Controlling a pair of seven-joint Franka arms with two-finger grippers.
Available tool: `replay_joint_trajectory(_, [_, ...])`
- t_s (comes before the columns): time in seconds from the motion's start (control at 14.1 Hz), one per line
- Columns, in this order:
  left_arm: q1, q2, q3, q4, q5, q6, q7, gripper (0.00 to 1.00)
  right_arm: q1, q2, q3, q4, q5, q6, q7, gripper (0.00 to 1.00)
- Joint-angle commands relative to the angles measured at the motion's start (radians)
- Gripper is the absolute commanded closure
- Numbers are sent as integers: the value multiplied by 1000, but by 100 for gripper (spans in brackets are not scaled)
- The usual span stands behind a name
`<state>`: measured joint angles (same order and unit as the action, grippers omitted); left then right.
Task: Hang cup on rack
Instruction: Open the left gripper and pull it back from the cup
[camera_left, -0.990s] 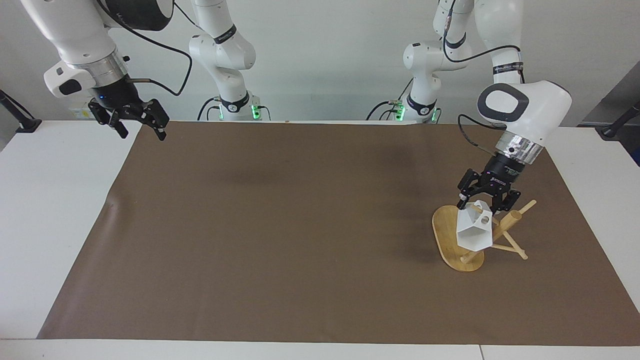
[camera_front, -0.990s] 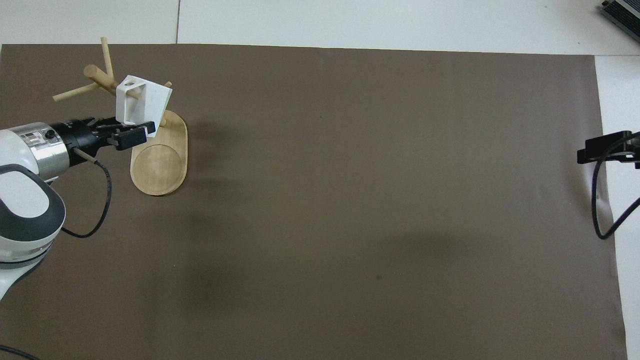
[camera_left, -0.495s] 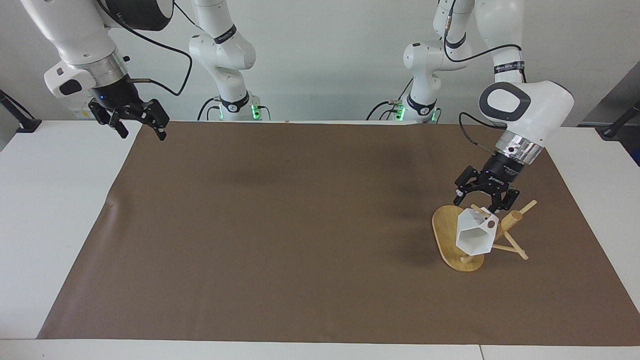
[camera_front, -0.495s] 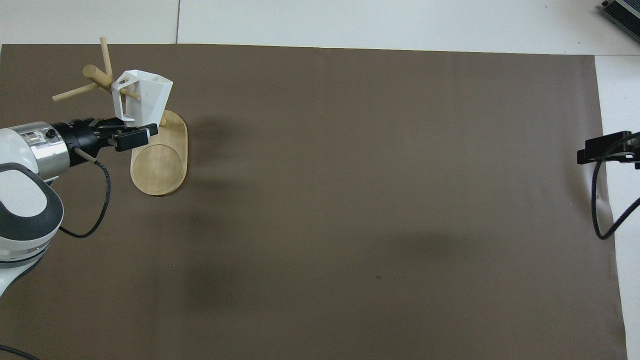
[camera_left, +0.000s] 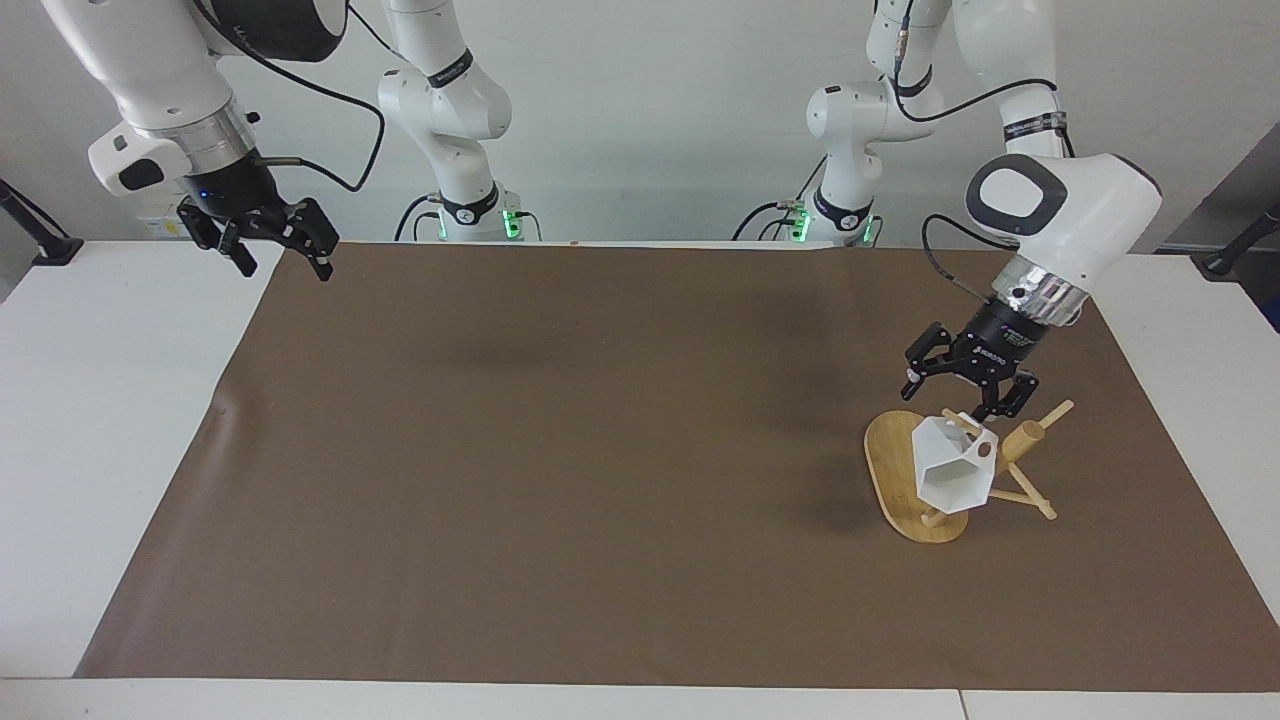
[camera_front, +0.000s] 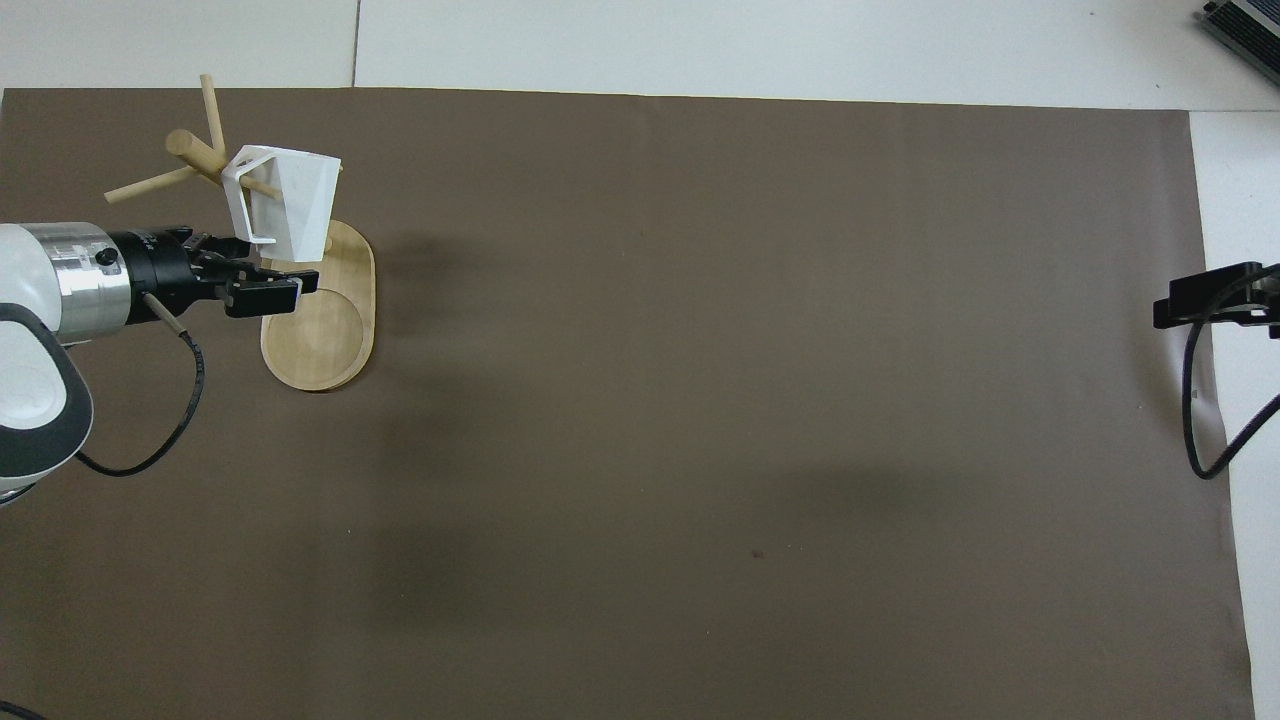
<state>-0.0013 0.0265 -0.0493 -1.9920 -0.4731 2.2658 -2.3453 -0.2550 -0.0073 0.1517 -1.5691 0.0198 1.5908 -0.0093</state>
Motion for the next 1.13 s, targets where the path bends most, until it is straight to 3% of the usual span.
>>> replay_joint_trajectory(0.0, [18, -13, -3, 57, 140, -118, 3, 0, -6, -10, 6, -5, 0, -15, -23, 0])
replay_joint_trajectory(0.28, [35, -43, -1, 122, 220, -222, 201, 0, -6, -10, 6, -5, 2, -17, -23, 0])
replay_joint_trajectory(0.71, [57, -48, 3, 219, 223, -328, 798, 0, -6, -10, 6, -5, 2, -17, -23, 0])
replay_joint_trajectory(1.06, [49, -49, 0, 260, 333, -374, 1375, 0, -6, -10, 6, -5, 2, -17, -23, 0])
